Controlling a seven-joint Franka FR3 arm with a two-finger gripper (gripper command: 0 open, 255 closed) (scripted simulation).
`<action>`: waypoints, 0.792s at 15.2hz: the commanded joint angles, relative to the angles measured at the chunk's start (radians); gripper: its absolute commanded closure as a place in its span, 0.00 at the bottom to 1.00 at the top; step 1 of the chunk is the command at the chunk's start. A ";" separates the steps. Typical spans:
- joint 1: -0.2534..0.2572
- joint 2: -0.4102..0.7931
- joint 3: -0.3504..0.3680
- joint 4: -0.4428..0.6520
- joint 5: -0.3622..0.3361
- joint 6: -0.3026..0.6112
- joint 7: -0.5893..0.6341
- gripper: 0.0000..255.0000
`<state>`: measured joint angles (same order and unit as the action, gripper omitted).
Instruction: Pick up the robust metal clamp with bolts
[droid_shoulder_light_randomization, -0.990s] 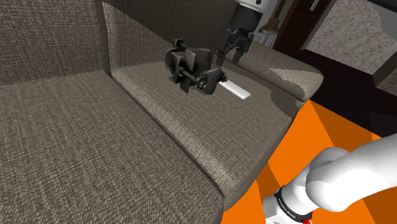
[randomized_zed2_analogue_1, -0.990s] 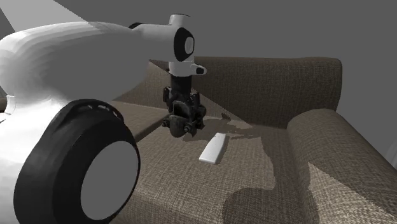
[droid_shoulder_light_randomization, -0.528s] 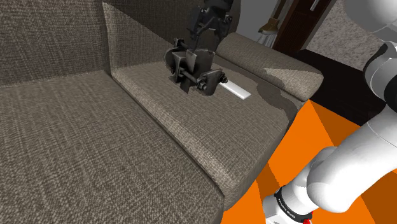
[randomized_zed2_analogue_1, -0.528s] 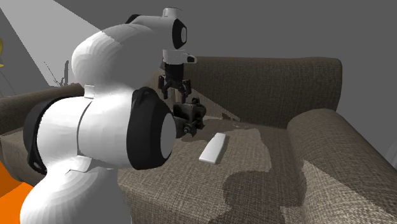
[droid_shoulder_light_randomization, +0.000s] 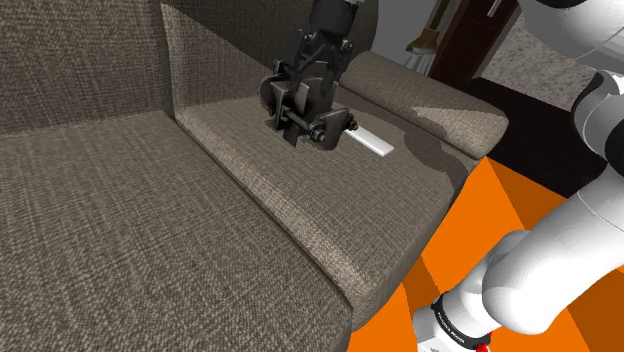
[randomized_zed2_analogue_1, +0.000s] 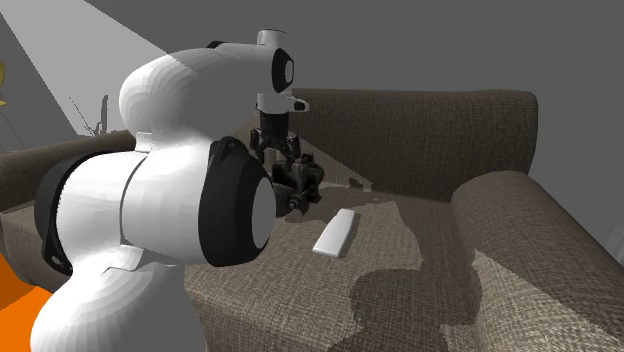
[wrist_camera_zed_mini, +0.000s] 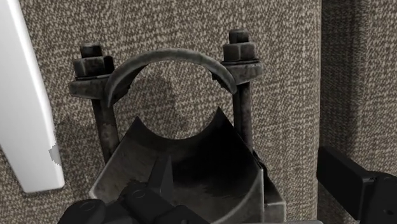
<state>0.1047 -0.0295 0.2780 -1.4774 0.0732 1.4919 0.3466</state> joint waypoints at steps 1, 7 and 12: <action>-0.001 -0.006 -0.001 -0.018 0.002 0.013 -0.002 0.00; -0.001 -0.006 -0.001 -0.018 0.001 0.013 -0.002 1.00; 0.000 0.000 0.000 0.003 0.000 -0.003 0.000 1.00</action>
<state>0.1055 -0.0332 0.2796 -1.4833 0.0750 1.4968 0.3463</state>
